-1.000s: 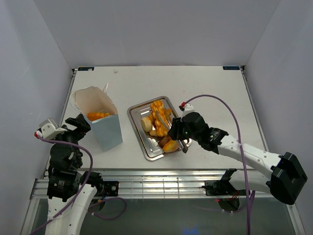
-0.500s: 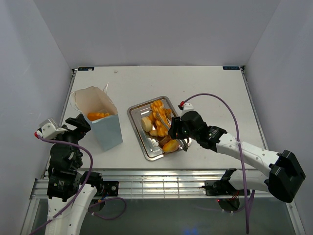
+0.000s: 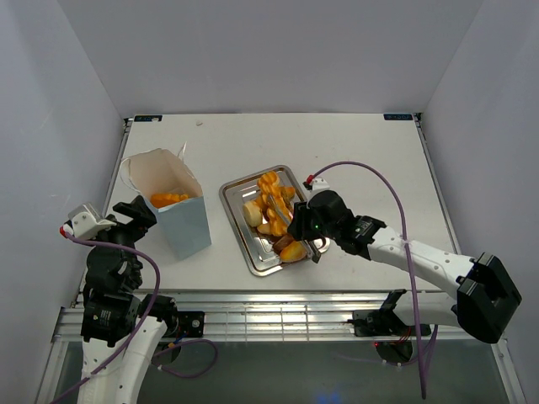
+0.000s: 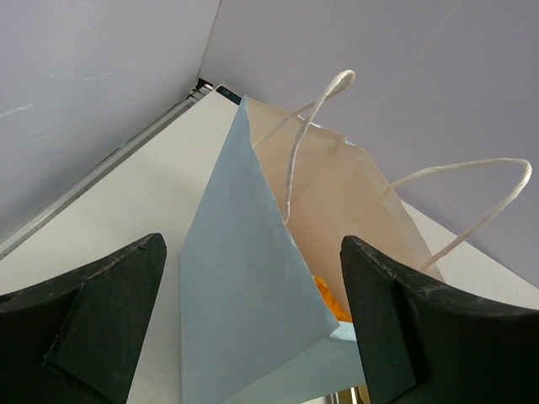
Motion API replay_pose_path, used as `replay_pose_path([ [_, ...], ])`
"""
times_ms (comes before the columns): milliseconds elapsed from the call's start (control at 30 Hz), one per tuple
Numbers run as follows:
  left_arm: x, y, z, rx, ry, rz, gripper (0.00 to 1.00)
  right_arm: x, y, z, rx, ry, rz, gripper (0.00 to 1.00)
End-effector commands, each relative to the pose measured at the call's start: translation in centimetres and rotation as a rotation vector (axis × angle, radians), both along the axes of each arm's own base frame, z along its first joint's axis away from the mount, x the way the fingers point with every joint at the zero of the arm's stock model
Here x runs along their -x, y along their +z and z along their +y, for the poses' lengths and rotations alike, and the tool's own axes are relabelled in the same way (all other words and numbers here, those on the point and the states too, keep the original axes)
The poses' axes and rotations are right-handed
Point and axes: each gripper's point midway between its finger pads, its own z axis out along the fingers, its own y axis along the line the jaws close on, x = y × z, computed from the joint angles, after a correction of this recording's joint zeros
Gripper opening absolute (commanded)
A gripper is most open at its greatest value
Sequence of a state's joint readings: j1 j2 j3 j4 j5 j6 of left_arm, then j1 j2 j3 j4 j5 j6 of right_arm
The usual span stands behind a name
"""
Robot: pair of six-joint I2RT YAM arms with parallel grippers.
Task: Place the fake bread into the paper bag
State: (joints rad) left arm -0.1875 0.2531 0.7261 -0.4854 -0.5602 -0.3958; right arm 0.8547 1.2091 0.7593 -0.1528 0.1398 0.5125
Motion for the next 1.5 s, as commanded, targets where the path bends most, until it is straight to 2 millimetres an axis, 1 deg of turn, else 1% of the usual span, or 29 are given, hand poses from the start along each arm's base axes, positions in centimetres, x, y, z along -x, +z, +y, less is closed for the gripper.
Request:
replay_pose_path([
  [0, -0.3, -0.1, -0.3, -0.012, -0.016, 0.003, 0.95, -0.7, 2.0, 1.3, -0.069, 0.017, -0.042, 0.47],
  [33, -0.2, -0.1, -0.3, -0.012, -0.015, 0.003, 0.95, -0.7, 2.1, 1.4, -0.072, 0.016, -0.043, 0.45],
  [67, -0.2, -0.1, -0.3, -0.011, -0.015, 0.001, 0.95, -0.7, 2.4, 1.4, -0.078, 0.017, -0.05, 0.39],
  [167, -0.3, -0.1, -0.3, -0.012, -0.016, 0.003, 0.95, -0.7, 3.8, 1.3, -0.1, 0.015, -0.073, 0.33],
  [300, -0.3, -0.2, -0.3, -0.013, -0.016, 0.005, 0.95, -0.8, 5.6, 1.3, -0.134, 0.013, -0.102, 0.31],
  [367, -0.2, -0.1, -0.3, -0.013, -0.015, 0.002, 0.95, -0.8, 6.9, 1.2, -0.156, 0.011, -0.124, 0.29],
  [433, -0.3, -0.1, -0.2, -0.013, -0.013, 0.005, 0.95, -0.7, 7.7, 1.1, -0.167, 0.008, -0.135, 0.29],
  [500, -0.3, -0.1, -0.2, -0.013, -0.012, 0.005, 0.95, -0.7, 9.3, 1.0, -0.194, 0.008, -0.16, 0.28],
  [533, -0.2, -0.2, -0.2, -0.013, -0.01, 0.006, 0.95, -0.6, 9.6, 1.0, -0.197, 0.005, -0.163, 0.28],
  [567, -0.3, -0.2, -0.2, -0.014, -0.009, 0.008, 0.95, -0.6, 10.7, 0.8, -0.218, 0.004, -0.181, 0.28],
  [633, -0.3, -0.3, -0.1, -0.014, -0.007, 0.011, 0.95, -0.6, 11.8, 0.7, -0.236, 0.0, -0.2, 0.28],
  [800, -0.4, -0.3, -0.1, -0.015, -0.006, 0.015, 0.95, 0.1, 15.3, 0.5, -0.309, 0.031, -0.269, 0.27],
  [1067, -0.4, -0.4, 0.0, -0.016, 0.003, 0.022, 0.95, 1.1, 19.3, 0.4, -0.362, 0.099, -0.366, 0.28],
  [1233, -0.5, -0.6, 0.1, -0.017, 0.008, 0.029, 0.95, 1.6, 22.3, 1.1, -0.405, 0.158, -0.423, 0.28],
  [1267, -0.5, -0.6, 0.1, -0.017, 0.009, 0.031, 0.95, 1.5, 23.3, 1.3, -0.413, 0.169, -0.442, 0.28],
  [1300, -0.5, -0.6, 0.1, -0.017, 0.008, 0.029, 0.95, 2.0, 23.9, 1.7, -0.427, 0.2, -0.444, 0.28],
  [1367, -0.5, -0.7, 0.1, -0.018, 0.011, 0.034, 0.95, 2.1, 25.3, 2.2, -0.458, 0.222, -0.468, 0.28],
  [1467, -0.5, -0.6, 0.1, -0.018, 0.009, 0.032, 0.95, 2.6, 26.8, 2.9, -0.505, 0.257, -0.495, 0.27],
])
